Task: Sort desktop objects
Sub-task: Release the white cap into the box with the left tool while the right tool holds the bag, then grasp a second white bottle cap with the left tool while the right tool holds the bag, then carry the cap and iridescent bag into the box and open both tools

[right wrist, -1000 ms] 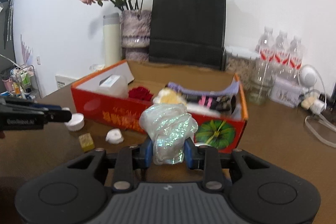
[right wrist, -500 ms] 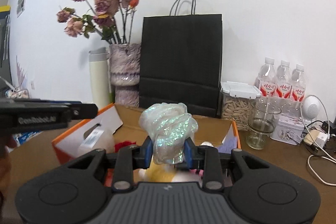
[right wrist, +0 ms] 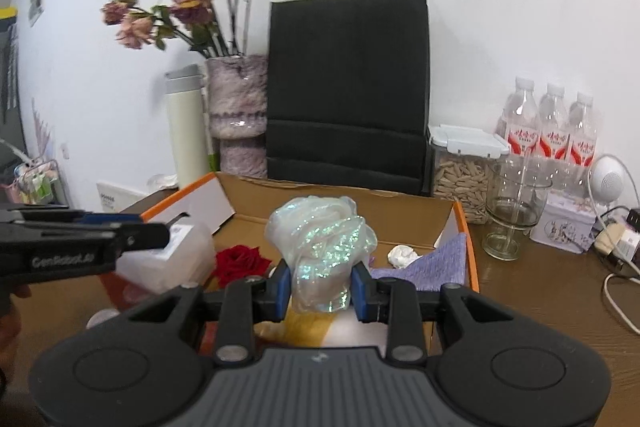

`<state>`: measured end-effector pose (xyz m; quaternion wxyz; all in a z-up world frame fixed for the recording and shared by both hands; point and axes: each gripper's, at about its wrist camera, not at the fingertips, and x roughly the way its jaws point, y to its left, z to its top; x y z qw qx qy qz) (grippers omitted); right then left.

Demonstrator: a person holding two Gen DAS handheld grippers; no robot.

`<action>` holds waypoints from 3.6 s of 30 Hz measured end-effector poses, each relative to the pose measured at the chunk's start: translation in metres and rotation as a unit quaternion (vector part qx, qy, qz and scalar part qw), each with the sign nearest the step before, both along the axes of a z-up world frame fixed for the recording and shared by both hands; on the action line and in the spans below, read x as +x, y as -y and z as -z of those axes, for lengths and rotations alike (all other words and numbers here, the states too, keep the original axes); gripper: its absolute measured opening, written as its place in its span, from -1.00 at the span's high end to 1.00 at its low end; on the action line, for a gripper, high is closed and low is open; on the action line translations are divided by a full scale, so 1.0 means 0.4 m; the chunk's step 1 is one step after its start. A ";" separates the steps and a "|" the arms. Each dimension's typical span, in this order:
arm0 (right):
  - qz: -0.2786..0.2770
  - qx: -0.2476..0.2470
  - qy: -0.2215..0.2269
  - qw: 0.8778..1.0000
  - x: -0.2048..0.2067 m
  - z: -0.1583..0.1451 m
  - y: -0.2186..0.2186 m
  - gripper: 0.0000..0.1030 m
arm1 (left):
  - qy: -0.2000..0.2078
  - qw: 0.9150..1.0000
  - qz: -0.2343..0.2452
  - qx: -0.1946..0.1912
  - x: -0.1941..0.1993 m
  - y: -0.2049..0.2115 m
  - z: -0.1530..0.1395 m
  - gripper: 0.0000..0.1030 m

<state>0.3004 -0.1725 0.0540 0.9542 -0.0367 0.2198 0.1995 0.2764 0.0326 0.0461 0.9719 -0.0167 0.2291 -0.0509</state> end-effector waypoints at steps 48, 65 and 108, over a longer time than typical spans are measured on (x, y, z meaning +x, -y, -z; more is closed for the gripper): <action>-0.034 -0.027 -0.038 0.998 -0.133 0.063 0.004 0.44 | -0.098 0.993 -0.006 0.063 -0.051 -0.003 0.154 0.36; -0.042 -0.031 -0.038 0.998 -0.138 0.070 -0.002 0.44 | -0.102 0.992 -0.037 0.064 -0.053 -0.028 0.163 0.35; 0.029 0.013 -0.046 0.998 0.151 0.015 -0.012 0.40 | 0.026 1.000 -0.017 0.003 0.210 0.120 0.024 0.42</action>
